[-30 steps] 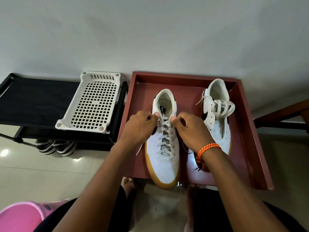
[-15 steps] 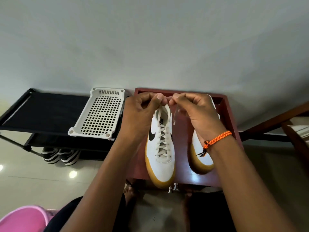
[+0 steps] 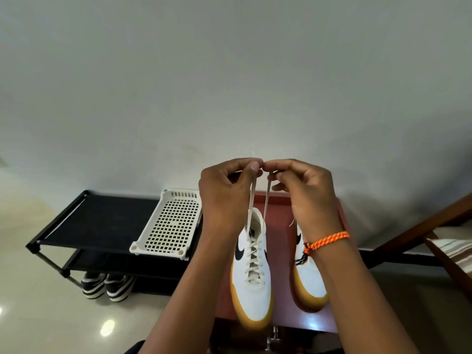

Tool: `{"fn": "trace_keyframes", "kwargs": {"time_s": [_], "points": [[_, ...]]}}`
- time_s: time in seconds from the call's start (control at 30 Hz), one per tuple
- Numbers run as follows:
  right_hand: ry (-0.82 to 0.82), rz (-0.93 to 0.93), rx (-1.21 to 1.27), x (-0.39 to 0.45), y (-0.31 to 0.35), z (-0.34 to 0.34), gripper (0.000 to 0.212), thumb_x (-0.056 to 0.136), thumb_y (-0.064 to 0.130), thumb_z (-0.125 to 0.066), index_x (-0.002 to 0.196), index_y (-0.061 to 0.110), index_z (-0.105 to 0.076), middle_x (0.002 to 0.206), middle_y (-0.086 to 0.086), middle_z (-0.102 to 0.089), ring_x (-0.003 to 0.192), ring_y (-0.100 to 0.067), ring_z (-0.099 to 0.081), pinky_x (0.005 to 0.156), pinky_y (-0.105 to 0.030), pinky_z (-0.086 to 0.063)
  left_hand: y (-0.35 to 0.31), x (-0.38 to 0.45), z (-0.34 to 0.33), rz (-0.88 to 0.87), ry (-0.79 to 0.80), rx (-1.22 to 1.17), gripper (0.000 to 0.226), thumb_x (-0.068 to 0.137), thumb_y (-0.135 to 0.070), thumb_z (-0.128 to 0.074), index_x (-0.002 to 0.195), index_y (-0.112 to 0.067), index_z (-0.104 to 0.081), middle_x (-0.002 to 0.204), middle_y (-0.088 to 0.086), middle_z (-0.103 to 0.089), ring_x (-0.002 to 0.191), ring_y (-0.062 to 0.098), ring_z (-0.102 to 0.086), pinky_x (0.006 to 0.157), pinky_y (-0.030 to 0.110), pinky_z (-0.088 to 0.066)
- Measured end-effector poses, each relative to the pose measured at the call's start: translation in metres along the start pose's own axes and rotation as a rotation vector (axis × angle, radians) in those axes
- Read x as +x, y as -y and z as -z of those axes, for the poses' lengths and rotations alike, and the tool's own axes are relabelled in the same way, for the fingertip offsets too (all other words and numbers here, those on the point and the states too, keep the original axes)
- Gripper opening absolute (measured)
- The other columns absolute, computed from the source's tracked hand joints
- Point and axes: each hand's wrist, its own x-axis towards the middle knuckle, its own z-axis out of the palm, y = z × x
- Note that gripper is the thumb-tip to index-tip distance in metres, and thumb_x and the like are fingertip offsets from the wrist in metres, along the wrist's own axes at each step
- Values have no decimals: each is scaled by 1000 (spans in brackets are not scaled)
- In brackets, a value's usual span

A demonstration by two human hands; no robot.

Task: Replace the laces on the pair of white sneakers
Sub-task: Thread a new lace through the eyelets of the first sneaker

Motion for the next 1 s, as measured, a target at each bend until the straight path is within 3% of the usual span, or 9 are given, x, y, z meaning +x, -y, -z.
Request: {"fn": "trace_keyframes", "kwargs": {"time_s": [0.13,0.23,0.37,0.53,0.73,0.87,0.93,1.0], "points": [[-72,113,-96,7,6,-5,28,92,-5,-68,90,19,-82,84,9,-80,84,-14,-77,84,-45,-64,-14,8,-5,-42,-55,-6,17,91,-2,-80,96,-18,-82,84,-3,-82,84,14,-80,89,42,-65],[-144,100,-97,13,10,-7,22,88,-2,-78,90,19,-74,77,7,-78,75,-14,-77,76,-47,-65,-16,13,-9,16,-53,-38,25,89,-4,-84,107,-20,-80,85,0,-82,82,16,-81,89,41,-64],[-181,55,-115,21,9,-8,31,86,7,-85,98,22,-61,76,4,-79,75,-11,-77,75,-47,-64,-12,21,-9,52,-36,-100,12,87,-4,-86,96,-12,-83,85,6,-82,82,23,-82,90,45,-65],[-165,80,-129,24,10,-15,34,81,28,-92,94,19,-62,76,5,-78,74,-8,-76,71,-23,-58,-13,28,-11,112,-5,-207,10,85,-1,-87,94,-3,-82,96,8,-81,84,31,-82,85,46,-67],[-105,25,61,32,4,-18,31,88,7,-84,94,10,-54,80,-5,-79,67,-16,-73,59,-31,-58,-5,39,-8,158,79,-328,10,93,0,-78,103,0,-80,104,16,-80,91,32,-81,82,39,-66],[-91,-26,241,44,-4,-23,31,93,-13,-68,95,10,-46,85,-15,-78,56,-21,-60,56,-33,-54,41,33,-18,160,208,-242,30,113,-13,-51,126,-21,-77,115,9,-80,109,26,-77,97,45,-61],[-82,-44,304,52,-11,-25,31,94,-13,-64,95,12,-45,87,-16,-78,56,-22,-59,57,-32,-54,76,23,-23,216,275,-142,32,114,-19,-49,112,-27,-81,114,6,-81,109,24,-75,103,49,-55],[-72,-57,372,60,-19,-26,31,95,-12,-65,94,12,-46,86,-15,-77,58,-23,-60,63,-33,-56,114,12,-25,262,290,-54,32,112,-24,-53,96,-19,-80,112,3,-81,95,25,-70,93,52,-53]]}}
